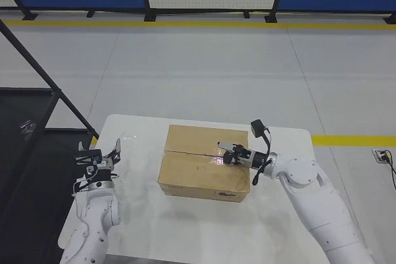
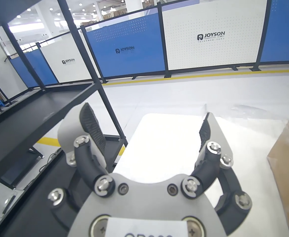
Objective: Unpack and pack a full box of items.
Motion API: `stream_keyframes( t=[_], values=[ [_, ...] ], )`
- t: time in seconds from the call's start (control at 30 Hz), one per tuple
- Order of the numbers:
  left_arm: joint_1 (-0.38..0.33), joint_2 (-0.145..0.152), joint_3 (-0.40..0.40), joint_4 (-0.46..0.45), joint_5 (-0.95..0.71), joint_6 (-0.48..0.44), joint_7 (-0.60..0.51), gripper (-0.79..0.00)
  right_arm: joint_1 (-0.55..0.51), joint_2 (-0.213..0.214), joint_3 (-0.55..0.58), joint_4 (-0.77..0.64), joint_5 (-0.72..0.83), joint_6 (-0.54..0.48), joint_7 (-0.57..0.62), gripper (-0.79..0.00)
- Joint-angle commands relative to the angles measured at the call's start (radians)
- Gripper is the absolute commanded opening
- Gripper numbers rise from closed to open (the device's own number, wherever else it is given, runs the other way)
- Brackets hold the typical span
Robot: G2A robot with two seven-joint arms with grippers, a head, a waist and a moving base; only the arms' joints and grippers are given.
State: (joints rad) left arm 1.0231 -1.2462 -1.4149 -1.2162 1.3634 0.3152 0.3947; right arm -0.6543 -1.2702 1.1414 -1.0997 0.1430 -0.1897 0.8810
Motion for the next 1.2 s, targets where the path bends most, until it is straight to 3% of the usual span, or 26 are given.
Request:
stream_keyframes(
  t=[0.0,0.53,0.83,0.93,1.07,1.17],
  values=[
    [0.007,0.004,-0.019,-0.019,0.009,-0.008,-0.015,0.000,0.002,0.000,-0.002,-0.002,0.000,0.003,0.000,0.000],
    [-0.004,0.023,-0.123,-0.043,0.095,-0.045,-0.076,0.000,0.008,0.000,-0.013,0.000,0.001,0.010,-0.003,0.000],
    [0.030,0.019,-0.129,-0.064,0.050,-0.092,-0.097,0.000,0.021,-0.002,-0.024,0.002,0.000,0.020,-0.006,0.000],
    [0.054,0.010,-0.132,-0.091,-0.068,-0.135,-0.086,0.000,0.025,-0.003,-0.028,0.005,-0.001,0.025,-0.008,0.000],
    [0.111,-0.004,-0.159,-0.168,-0.396,-0.277,-0.147,0.000,0.029,-0.003,-0.031,0.008,-0.003,0.027,-0.007,0.000],
    [0.161,-0.014,-0.185,-0.234,-0.687,-0.366,-0.255,0.000,0.031,-0.003,-0.030,0.009,-0.003,0.029,-0.010,0.000]
  ],
)
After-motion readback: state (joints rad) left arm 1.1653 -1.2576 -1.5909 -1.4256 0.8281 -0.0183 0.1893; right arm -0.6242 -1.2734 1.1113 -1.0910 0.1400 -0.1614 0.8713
